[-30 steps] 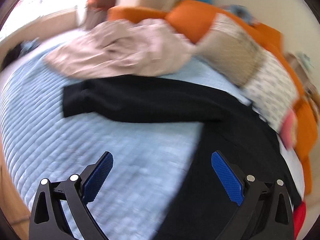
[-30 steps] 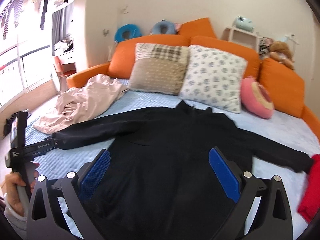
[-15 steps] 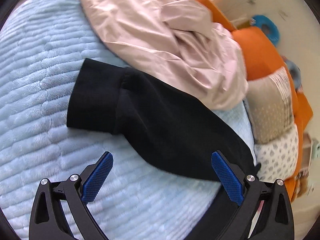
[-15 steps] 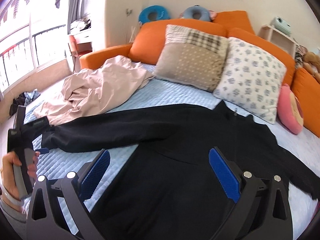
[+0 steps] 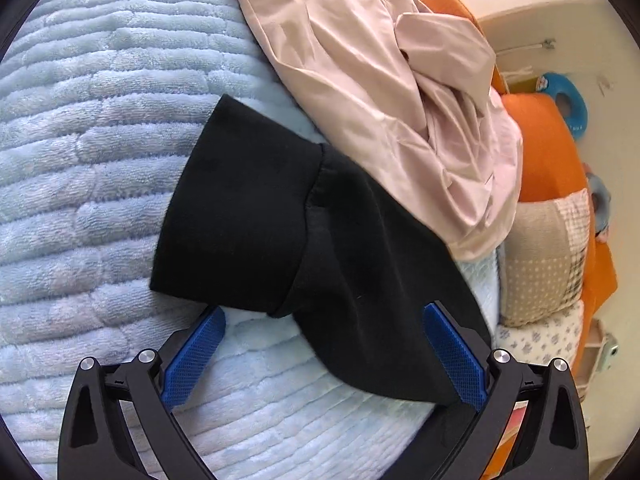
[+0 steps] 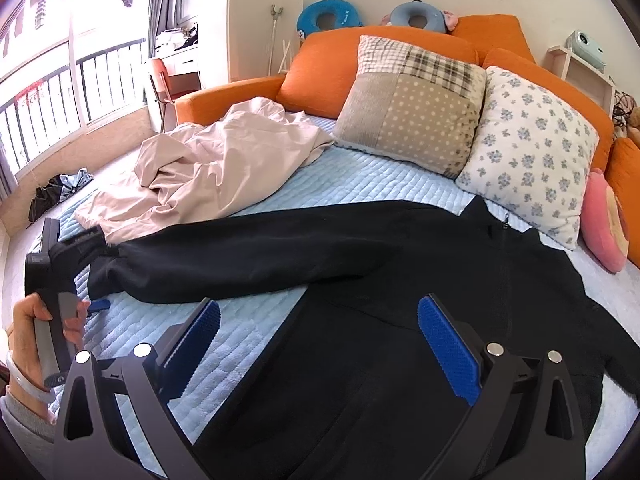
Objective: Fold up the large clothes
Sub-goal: 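Move the left tool to the black jacket's sleeve cuff and grasp it, then lift the sleeve with the left tool across the jacket body while the right tool pins the body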
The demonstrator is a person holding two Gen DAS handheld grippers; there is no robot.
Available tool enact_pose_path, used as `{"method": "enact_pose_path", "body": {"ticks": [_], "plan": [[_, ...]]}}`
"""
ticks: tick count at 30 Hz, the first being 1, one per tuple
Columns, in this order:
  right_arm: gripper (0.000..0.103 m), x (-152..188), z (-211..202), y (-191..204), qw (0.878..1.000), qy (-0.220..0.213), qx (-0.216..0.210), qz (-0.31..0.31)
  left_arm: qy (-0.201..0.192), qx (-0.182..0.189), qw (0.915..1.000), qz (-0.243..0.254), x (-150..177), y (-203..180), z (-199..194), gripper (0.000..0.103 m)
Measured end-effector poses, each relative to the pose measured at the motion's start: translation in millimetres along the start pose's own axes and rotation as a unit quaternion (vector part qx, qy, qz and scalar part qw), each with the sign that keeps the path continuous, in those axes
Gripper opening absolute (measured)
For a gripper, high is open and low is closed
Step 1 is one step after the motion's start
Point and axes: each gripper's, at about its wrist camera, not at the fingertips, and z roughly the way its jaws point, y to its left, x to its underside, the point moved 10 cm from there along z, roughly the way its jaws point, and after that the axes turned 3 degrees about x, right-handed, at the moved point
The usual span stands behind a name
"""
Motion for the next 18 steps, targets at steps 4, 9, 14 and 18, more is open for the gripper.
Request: {"method": "enact_pose_path", "body": {"ticks": [4,9,14,18], "plan": [[0.098,4.3,11.9,1.5,1.000,0.007,0.003,-0.001,0.011,0.015,0.9997,-0.013,-15.4,-8.0,14.0,0.100],[0.098,11.7,40.1,-13.7,1.000,0.017,0.002,0.006,0.002,0.026,0.9996,-0.009,-26.0,-19.4,19.3,0.099],[0.098,22.5,91.7,-43.2,0.998,0.052,-0.001,0.046,-0.031,0.017,0.9992,-0.018,-25.2,-14.4,10.2,0.068],[0.098,22.1,119.4,-56.8,0.996,0.057,-0.003,0.073,-0.029,-0.001,0.9994,-0.018,-25.7,2.1,8.4,0.053]]}}
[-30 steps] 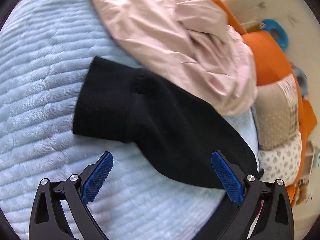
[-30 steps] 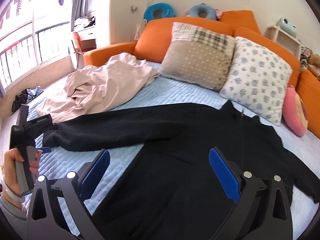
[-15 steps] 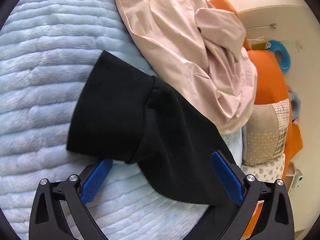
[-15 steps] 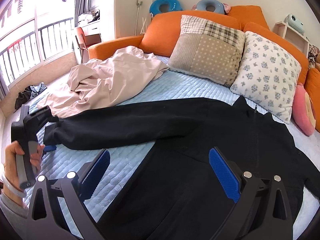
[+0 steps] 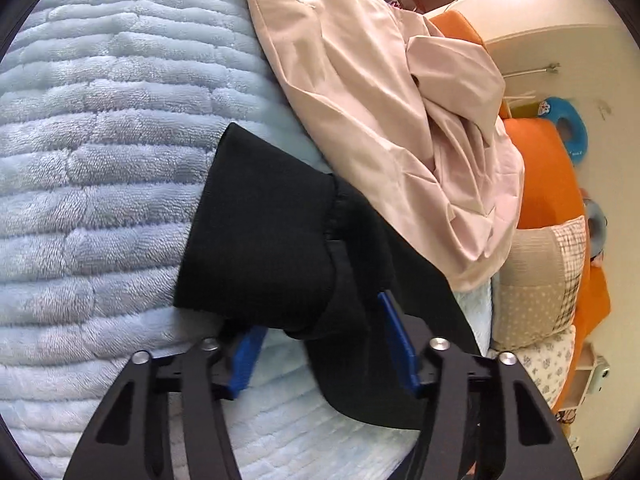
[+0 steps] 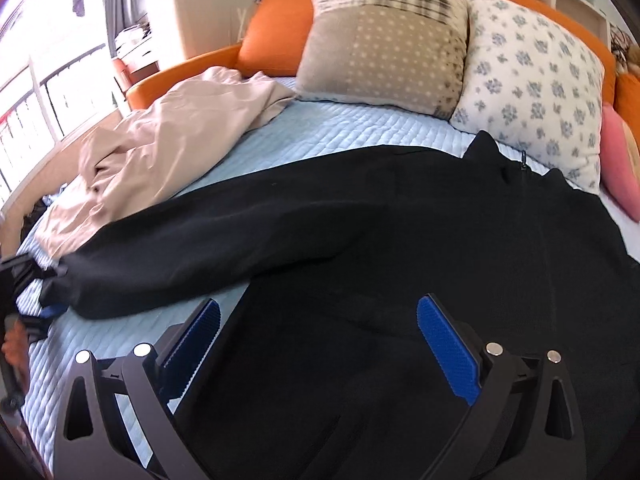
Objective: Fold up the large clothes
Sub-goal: 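Lift the sleeve with the left tool across the jacket body while the right tool pins the body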
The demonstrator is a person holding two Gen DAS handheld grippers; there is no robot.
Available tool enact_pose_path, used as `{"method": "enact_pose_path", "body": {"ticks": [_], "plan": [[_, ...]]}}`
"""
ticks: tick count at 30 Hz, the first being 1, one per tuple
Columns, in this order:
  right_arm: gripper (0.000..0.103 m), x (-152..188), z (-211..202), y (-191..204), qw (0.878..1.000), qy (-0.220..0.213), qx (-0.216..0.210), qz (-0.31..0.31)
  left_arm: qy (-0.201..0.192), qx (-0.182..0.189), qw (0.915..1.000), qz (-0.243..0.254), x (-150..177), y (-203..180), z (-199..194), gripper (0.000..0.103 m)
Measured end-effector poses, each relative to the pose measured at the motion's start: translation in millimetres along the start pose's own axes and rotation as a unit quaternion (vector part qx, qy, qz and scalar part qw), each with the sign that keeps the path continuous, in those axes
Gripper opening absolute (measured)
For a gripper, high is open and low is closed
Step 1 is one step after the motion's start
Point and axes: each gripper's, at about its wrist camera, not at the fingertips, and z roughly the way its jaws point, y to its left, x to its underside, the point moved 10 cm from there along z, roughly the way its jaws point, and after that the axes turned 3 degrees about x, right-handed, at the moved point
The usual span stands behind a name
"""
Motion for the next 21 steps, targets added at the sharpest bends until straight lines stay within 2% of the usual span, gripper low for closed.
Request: {"method": "enact_pose_path", "body": {"ticks": [1,2,5,10,11,13,14,17,20,21], "plan": [[0.098,-3.5,8.0,-2.4,1.000,0.001,-0.002,0.007,0.001,-0.002,1.0000,0.000,-0.5,3.3,-0.1,0.044],[0.098,-7.0,14.4,-2.7,1.000,0.003,-0.009,0.012,0.004,-0.004,1.0000,0.000,-0.8,5.7,1.0,0.039],[0.098,-19.4,27.1,-3.3,0.999,0.002,-0.017,0.027,0.002,-0.004,0.9999,0.010,-1.2,8.9,2.2,0.034],[0.082,-36.9,42.0,-5.7,0.999,0.006,-0.024,0.048,-0.002,0.009,0.9997,0.022,2.3,12.3,-5.2,0.028],[0.073,-40.3,43.9,-5.7,0.998,0.007,-0.028,0.053,-0.002,0.015,0.9996,0.026,3.1,8.6,-6.6,0.027],[0.070,-47.0,48.2,-7.0,0.998,0.009,-0.033,0.061,-0.005,0.022,0.9990,0.039,3.7,-1.2,-12.3,0.026],[0.067,-50.0,50.4,-8.2,0.997,0.009,-0.035,0.065,-0.011,0.025,0.9983,0.051,2.4,-9.7,-18.5,0.026],[0.046,-47.7,60.4,-9.4,0.996,0.022,-0.037,0.075,-0.024,0.040,0.9958,0.078,-2.9,-39.3,-37.8,0.026],[0.035,-29.2,72.5,-13.3,0.993,0.048,-0.037,0.097,-0.041,0.046,0.9909,0.120,-9.1,-76.2,-59.4,0.026],[0.035,-20.3,75.9,-16.7,0.992,0.055,-0.034,0.107,-0.044,0.047,0.9891,0.133,-10.1,-88.5,-64.9,0.026]]}}
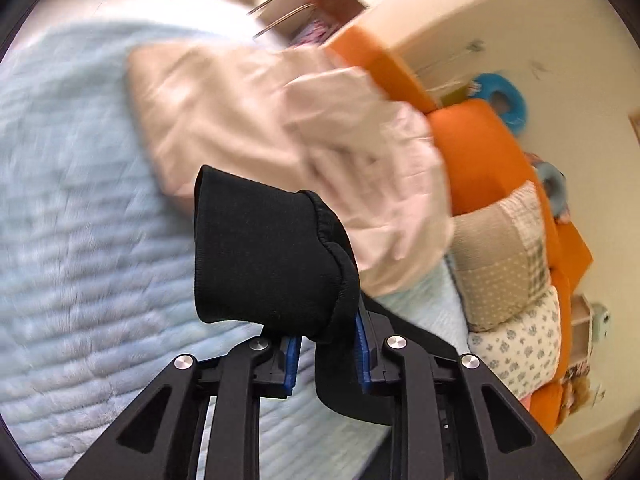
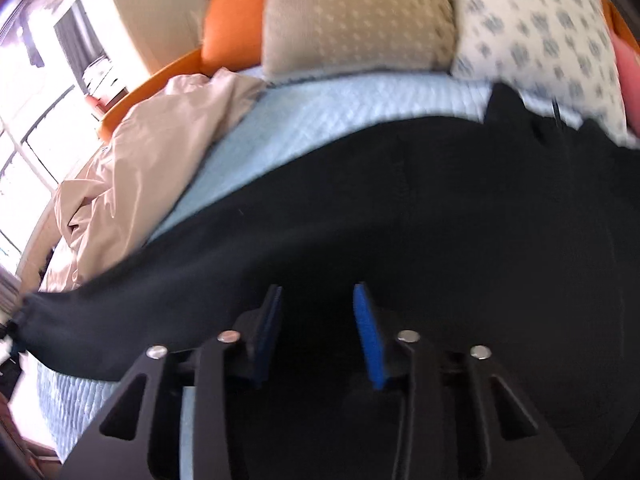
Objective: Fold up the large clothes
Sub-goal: 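Lift the sleeve with the left tool across the jacket body while the right tool pins the body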
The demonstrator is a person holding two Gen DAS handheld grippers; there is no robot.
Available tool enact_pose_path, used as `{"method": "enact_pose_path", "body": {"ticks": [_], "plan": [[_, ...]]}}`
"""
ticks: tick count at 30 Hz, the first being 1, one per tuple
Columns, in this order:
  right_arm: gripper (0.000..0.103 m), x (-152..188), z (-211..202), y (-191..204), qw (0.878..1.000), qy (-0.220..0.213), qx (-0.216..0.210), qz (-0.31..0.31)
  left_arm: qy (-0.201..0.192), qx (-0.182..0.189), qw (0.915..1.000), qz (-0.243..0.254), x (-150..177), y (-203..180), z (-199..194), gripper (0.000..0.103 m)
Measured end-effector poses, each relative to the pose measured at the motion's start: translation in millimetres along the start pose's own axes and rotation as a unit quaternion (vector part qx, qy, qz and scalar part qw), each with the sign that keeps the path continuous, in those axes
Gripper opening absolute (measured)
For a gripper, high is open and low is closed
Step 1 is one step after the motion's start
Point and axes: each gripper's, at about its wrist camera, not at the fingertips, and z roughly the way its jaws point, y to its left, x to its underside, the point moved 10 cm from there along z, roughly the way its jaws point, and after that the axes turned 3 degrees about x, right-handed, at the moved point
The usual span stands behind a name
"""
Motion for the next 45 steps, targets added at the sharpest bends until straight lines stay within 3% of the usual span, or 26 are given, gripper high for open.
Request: {"method": "enact_pose_path", "body": {"ticks": [4,5,11,17,22,26,32,36,37,41,45], "plan": [[0.028,32.1,19.0,-15.8,0.999,0.032,0.004,0.036,-0.012,0.003,0.9989,0.046,-16.2,-49.1,-12.8,0.026],[0.024,35.0,19.3,-17.4,0.999,0.024,0.011,0.033,-0.014,0.005,0.9977,0.066,-19.2,-69.4,-15.4,0.026],[0.024,41.5,17.9,-11.0,0.998,-0.012,0.063,-0.020,-0.021,0.015,0.9896,0.142,-12.5,-166.5,-19.2,0.026],[0.024,42.3,14.3,-10.2,0.994,-0.028,0.090,-0.050,-0.021,0.032,0.9740,0.223,18.2,-275.2,-19.4,0.026],[0.025,45.5,13.6,-6.7,0.989,-0.035,0.117,-0.082,-0.011,0.056,0.9553,0.290,70.4,-367.7,-14.4,0.026],[0.025,43.9,16.1,-3.2,0.986,-0.037,0.130,-0.097,0.010,0.073,0.9298,0.361,146.9,-437.3,1.2,0.026],[0.025,44.6,16.5,-1.6,0.985,-0.040,0.133,-0.104,0.055,0.080,0.8741,0.476,301.9,-502.2,49.0,0.027],[0.025,49.9,14.1,3.4,0.985,-0.042,0.132,-0.105,0.082,0.092,0.8290,0.546,409.8,-513.2,72.8,0.027],[0.025,50.2,13.8,3.4,0.985,-0.043,0.130,-0.104,0.086,0.095,0.8217,0.555,425.6,-513.3,75.7,0.027],[0.026,49.2,13.9,1.7,0.986,-0.043,0.125,-0.101,0.102,0.092,0.7735,0.619,513.4,-502.3,90.9,0.027],[0.026,47.7,14.5,0.3,0.986,-0.044,0.124,-0.102,0.133,0.073,0.7455,0.649,582.9,-476.1,119.5,0.027]]}}
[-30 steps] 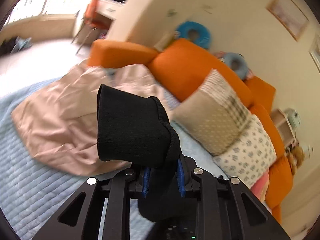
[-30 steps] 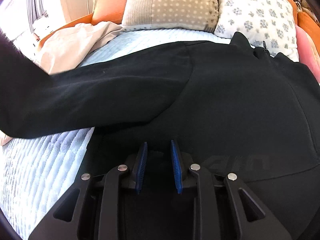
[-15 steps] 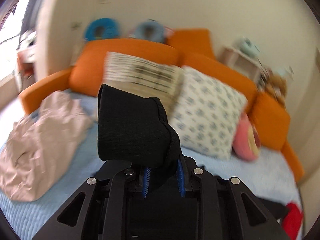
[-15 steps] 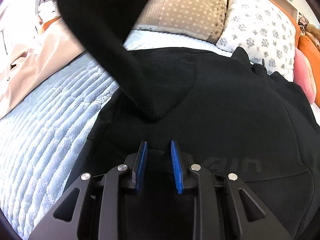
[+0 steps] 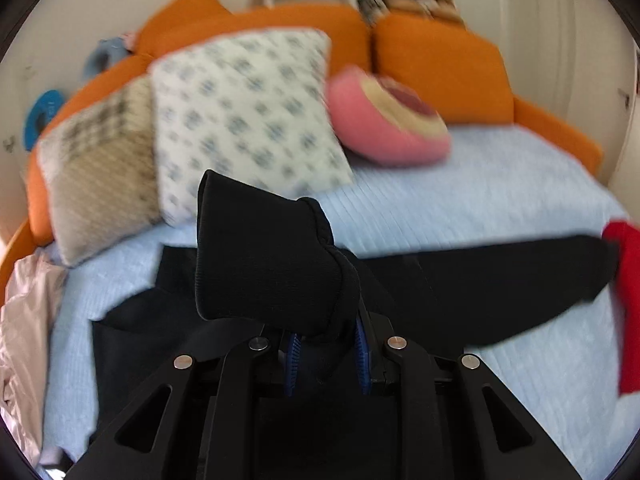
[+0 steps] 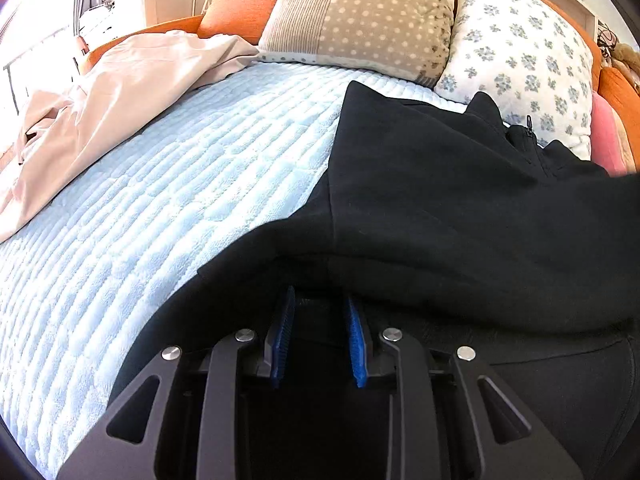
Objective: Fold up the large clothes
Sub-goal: 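Lift the sleeve with the left tool across the jacket body while the right tool pins the body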
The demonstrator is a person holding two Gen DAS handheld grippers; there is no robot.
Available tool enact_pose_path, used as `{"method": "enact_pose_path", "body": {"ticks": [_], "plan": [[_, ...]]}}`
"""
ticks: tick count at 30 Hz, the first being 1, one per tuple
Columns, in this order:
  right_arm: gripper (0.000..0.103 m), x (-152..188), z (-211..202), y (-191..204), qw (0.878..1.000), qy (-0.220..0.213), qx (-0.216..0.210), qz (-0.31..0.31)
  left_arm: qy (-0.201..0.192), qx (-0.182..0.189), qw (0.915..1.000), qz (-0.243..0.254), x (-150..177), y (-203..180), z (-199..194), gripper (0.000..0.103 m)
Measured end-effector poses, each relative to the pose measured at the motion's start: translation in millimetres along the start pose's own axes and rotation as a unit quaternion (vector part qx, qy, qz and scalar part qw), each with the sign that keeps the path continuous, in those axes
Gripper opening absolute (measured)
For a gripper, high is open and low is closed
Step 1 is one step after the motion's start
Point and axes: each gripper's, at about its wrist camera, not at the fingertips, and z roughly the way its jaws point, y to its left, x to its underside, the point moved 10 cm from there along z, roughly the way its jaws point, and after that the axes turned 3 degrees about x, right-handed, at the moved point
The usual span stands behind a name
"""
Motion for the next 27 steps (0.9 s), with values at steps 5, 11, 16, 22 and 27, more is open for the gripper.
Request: {"method": "enact_pose_path", "body": {"ticks": [5,11,16,22,27], "plan": [[0.026,-2.3,3.4,-3.8,1.000,-0.001,-0.002,0.000,0.037,-0.012,0.9984,0.040,39.4,-39.8,47.8,0.027],[0.026,-2.1,4.1,-2.9,1.000,-0.002,-0.007,0.004,0.079,-0.011,0.9958,0.044,77.2,-51.6,86.5,0.030],[0.026,-2.4,4.1,-3.7,1.000,-0.002,-0.005,0.002,0.070,-0.046,0.9928,0.086,87.3,-61.6,87.0,0.038],[0.026,-4.4,3.4,-2.2,1.000,-0.002,0.006,-0.008,0.063,0.037,0.9961,0.050,70.7,-79.0,42.4,0.082],[0.026,-2.1,0.8,0.9,1.000,0.002,0.003,-0.025,0.034,0.081,0.9956,0.032,47.3,-67.6,-34.9,0.082]]}}
